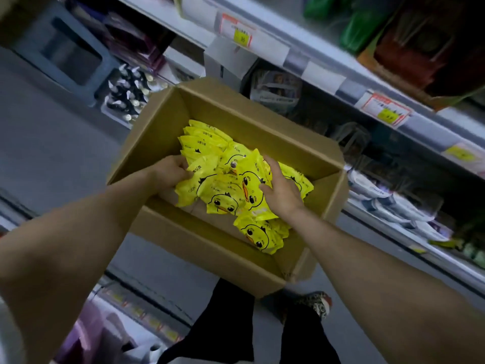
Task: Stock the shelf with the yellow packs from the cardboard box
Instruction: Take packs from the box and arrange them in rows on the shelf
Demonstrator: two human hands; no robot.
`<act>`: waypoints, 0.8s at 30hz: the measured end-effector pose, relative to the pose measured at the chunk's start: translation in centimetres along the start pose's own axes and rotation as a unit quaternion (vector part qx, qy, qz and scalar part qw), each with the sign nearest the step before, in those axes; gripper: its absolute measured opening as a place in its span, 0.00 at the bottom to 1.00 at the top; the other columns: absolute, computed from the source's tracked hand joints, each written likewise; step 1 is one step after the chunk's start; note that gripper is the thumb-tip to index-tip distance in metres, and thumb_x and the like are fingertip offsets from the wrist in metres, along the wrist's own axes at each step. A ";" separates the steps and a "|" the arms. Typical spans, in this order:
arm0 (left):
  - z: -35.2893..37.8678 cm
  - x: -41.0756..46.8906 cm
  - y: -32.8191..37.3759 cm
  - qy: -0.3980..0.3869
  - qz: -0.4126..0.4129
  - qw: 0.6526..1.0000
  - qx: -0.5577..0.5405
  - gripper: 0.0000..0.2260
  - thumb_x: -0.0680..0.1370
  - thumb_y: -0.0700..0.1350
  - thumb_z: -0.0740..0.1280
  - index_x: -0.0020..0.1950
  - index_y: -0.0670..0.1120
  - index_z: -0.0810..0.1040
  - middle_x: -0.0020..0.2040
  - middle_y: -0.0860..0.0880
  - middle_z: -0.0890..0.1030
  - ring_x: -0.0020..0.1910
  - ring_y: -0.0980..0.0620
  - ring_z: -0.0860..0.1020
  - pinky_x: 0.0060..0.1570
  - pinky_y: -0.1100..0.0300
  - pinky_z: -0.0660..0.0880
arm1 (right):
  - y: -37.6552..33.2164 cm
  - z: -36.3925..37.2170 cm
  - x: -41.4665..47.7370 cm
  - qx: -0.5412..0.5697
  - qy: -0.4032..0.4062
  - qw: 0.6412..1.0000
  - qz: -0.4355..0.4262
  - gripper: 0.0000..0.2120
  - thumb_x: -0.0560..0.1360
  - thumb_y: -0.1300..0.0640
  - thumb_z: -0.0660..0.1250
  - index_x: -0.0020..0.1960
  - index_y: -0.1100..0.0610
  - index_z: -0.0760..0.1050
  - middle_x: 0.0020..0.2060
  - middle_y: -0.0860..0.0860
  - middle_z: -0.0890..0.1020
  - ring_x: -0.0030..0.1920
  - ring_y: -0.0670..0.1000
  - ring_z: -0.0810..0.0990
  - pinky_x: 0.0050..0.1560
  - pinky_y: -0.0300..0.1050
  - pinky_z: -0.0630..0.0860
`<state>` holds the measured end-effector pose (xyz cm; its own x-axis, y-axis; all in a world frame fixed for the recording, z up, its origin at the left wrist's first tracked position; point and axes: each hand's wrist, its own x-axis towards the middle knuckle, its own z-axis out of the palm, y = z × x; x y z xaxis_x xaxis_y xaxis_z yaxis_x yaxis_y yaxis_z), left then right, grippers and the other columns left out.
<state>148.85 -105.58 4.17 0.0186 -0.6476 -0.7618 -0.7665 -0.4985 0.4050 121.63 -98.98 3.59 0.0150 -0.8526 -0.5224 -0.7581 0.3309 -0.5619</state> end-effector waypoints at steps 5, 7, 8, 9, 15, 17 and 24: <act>2.1 -5.4 6.4 -0.010 0.053 0.988 -0.146 0.07 0.77 0.41 0.69 0.53 0.46 0.74 0.47 0.46 0.76 0.40 0.52 0.76 0.39 0.64 0.73 | 1.8 -6.6 -2.7 -0.019 0.041 0.998 -0.044 0.28 0.82 0.57 0.60 0.74 0.32 0.60 0.45 0.56 0.81 0.44 0.60 0.78 0.48 0.51 0.74; 3.5 -8.2 9.6 -0.031 0.082 0.978 -0.190 0.15 0.79 0.38 0.67 0.63 0.50 0.72 0.54 0.46 0.79 0.41 0.57 0.79 0.33 0.66 0.76 | 2.8 -9.1 -4.1 -0.023 0.061 0.996 -0.065 0.21 0.81 0.59 0.60 0.67 0.38 0.74 0.57 0.54 0.83 0.56 0.61 0.79 0.54 0.47 0.71; 4.1 -9.4 11.1 -0.049 0.100 0.972 -0.208 0.21 0.79 0.36 0.65 0.68 0.55 0.70 0.61 0.49 0.77 0.47 0.57 0.80 0.36 0.63 0.78 | 3.2 -10.3 -4.9 -0.028 0.072 0.994 -0.073 0.18 0.81 0.60 0.61 0.63 0.42 0.79 0.59 0.53 0.83 0.59 0.60 0.78 0.55 0.46 0.70; 4.8 -10.8 12.4 -0.064 0.119 0.967 -0.215 0.26 0.79 0.35 0.64 0.71 0.60 0.68 0.65 0.54 0.74 0.54 0.56 0.77 0.39 0.60 0.78 | 3.7 -11.5 -5.9 -0.029 0.088 0.993 -0.077 0.17 0.81 0.60 0.60 0.60 0.44 0.81 0.59 0.52 0.83 0.59 0.59 0.78 0.55 0.45 0.70; 10.0 -18.3 20.5 -0.100 0.213 0.940 -0.247 0.26 0.79 0.33 0.59 0.67 0.61 0.75 0.68 0.59 0.72 0.63 0.53 0.70 0.43 0.57 0.73 | 7.9 -20.3 -13.7 0.025 0.186 0.976 -0.113 0.09 0.73 0.48 0.72 0.53 0.46 0.81 0.53 0.44 0.84 0.54 0.50 0.79 0.52 0.43 0.70; 12.1 -20.5 23.1 -0.109 0.230 0.922 -0.291 0.22 0.80 0.36 0.59 0.68 0.59 0.75 0.66 0.54 0.77 0.58 0.51 0.77 0.38 0.57 0.77 | 9.6 -22.9 -16.1 0.047 0.211 0.969 -0.121 0.14 0.69 0.45 0.76 0.52 0.46 0.77 0.52 0.44 0.81 0.53 0.49 0.76 0.49 0.45 0.69; 19.5 -27.0 32.0 -0.160 0.310 0.887 -0.302 0.20 0.78 0.54 0.65 0.69 0.49 0.74 0.63 0.44 0.80 0.56 0.47 0.79 0.57 0.49 0.76 | 15.1 -31.1 -23.5 0.075 0.293 0.940 -0.158 0.21 0.65 0.45 0.79 0.50 0.45 0.71 0.55 0.49 0.78 0.56 0.50 0.74 0.46 0.44 0.65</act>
<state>111.31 -92.80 27.84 -0.5434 -0.7568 -0.3632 -0.0797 -0.3842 0.9198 89.58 -86.50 27.32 -0.1708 -0.9799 0.1033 -0.6754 0.0401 -0.7363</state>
